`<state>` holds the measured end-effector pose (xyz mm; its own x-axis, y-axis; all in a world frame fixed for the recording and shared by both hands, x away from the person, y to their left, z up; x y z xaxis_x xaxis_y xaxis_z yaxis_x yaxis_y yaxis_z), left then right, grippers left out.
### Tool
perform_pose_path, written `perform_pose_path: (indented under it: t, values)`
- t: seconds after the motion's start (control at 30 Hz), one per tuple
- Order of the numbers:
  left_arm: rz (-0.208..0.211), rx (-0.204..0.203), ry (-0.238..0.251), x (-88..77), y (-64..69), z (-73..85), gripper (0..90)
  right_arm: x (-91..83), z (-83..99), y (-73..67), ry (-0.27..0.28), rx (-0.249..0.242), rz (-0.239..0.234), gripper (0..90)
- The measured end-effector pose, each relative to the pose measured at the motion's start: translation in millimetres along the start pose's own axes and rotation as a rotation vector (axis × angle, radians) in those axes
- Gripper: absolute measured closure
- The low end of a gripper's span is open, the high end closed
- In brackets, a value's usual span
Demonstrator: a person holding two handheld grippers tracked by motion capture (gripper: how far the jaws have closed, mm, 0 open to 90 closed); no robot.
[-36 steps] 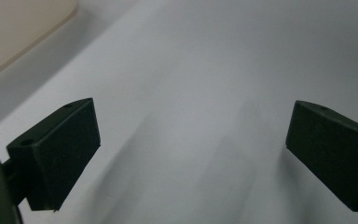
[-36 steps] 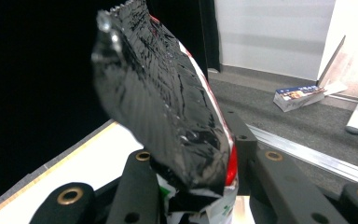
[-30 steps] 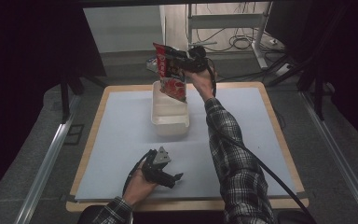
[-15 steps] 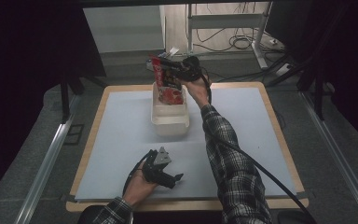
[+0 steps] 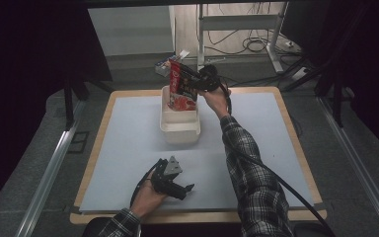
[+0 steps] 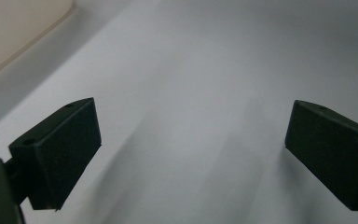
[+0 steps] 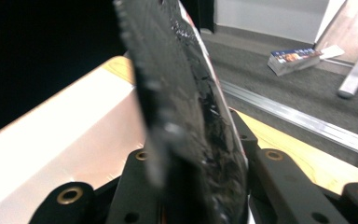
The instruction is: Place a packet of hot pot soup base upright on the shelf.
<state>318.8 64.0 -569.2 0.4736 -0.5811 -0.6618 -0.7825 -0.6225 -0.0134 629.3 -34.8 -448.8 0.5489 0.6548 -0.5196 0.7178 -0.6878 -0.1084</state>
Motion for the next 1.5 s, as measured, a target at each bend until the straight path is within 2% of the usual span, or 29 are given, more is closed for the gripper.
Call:
perform_pose_path:
  t: [0.13, 0.23, 0.37, 0.5, 0.57, 0.67, 1.0, 1.1, 1.5]
  values:
    - [-0.001, -0.002, 0.001, -0.6, -0.6, 0.0, 3.3, -0.8, -1.1, -1.5, -0.022, -0.018, 0.014, 68.2]
    - [-0.001, -0.003, 0.001, -1.1, -1.2, 0.2, 3.3, -2.3, -2.2, -6.0, -0.027, -0.030, 0.001, 64.0]
    - [0.000, -0.002, 0.000, -0.6, -0.5, 0.2, 3.4, -3.3, -3.0, -8.8, -0.037, -0.035, -0.010, 49.8]
    - [-0.003, 0.003, -0.004, 0.1, -0.1, 0.3, 3.3, -4.3, -1.6, -10.3, -0.055, -0.061, -0.023, 33.1]
    - [-0.003, 0.001, -0.005, 0.3, -0.1, 0.5, 3.3, -6.0, -0.9, -11.2, -0.058, -0.076, -0.023, 27.7]
    - [-0.004, 0.005, -0.008, 0.5, 0.0, 0.6, 3.4, -8.9, 0.6, -13.1, -0.070, -0.078, -0.051, 20.0]
    - [-0.007, 0.008, -0.010, 0.9, 0.6, 0.8, 3.3, -25.7, 5.2, -14.8, -0.086, -0.095, -0.050, 12.9]
    - [-0.008, 0.010, -0.010, 0.9, 0.8, 0.7, 3.3, -31.8, 7.5, -15.0, -0.091, -0.092, -0.059, 12.9]
    - [-0.005, 0.006, -0.010, 1.0, 0.4, 0.8, 3.3, -57.7, 26.4, -20.6, -0.129, -0.133, -0.059, 12.7]
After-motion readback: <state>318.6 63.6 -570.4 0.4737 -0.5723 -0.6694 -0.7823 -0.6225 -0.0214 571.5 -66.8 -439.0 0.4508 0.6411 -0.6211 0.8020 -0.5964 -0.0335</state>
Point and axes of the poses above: each handheld gripper's, and its own axes: x roughly forward along the jaws, z roughly out of its underside, y roughly to its right, the point moved 5 cm from there along x, roughly forward along the jaws, and after that the axes turned 1 degree about -x, right-handed, at the moved point
